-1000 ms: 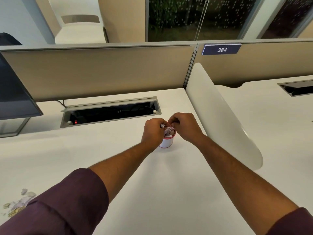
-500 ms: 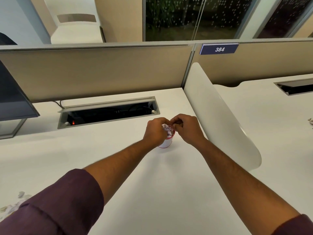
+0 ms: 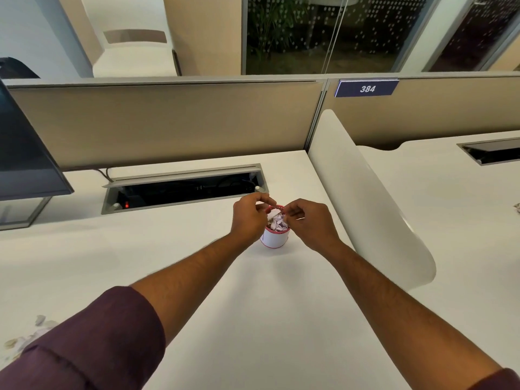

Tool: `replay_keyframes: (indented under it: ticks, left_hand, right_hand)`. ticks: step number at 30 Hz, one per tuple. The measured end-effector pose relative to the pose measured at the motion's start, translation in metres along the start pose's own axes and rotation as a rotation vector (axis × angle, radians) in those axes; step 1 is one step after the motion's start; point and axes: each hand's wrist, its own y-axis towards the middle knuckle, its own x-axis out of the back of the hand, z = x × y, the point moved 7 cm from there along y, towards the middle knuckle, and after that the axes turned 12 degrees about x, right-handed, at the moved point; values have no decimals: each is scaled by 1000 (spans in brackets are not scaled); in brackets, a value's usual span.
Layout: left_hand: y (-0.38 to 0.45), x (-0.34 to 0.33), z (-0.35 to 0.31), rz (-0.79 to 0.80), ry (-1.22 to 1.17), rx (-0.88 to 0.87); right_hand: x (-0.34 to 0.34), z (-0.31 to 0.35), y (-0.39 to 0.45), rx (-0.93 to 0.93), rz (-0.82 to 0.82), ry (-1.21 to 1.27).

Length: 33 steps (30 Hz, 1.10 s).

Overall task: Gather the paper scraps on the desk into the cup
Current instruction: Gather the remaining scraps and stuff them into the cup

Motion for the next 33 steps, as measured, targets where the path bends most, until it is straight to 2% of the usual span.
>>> replay_keyframes:
  ticks: [14,20,22,27,30,33]
  left_hand:
    - [4,-28,1,176,-109,-73]
    - [6,-16,9,92,21,-162]
    - [7,-14,14,93,108,-210]
    - [12,-35,56,315,293,-120]
    - [14,-39,65,327,246,-108]
    - [14,-43,64,329,214,-127]
  right_hand:
    - [0,0,-7,60,-56,-37]
    - [-1,4,-9,94,-39,-95]
    - [-6,13,-12,163,21,-178]
    - [-42,22,-24,199,362,-359]
    - [-56,28,-35,420,448,-551]
    - [-59,24,-32,425,498,-605]
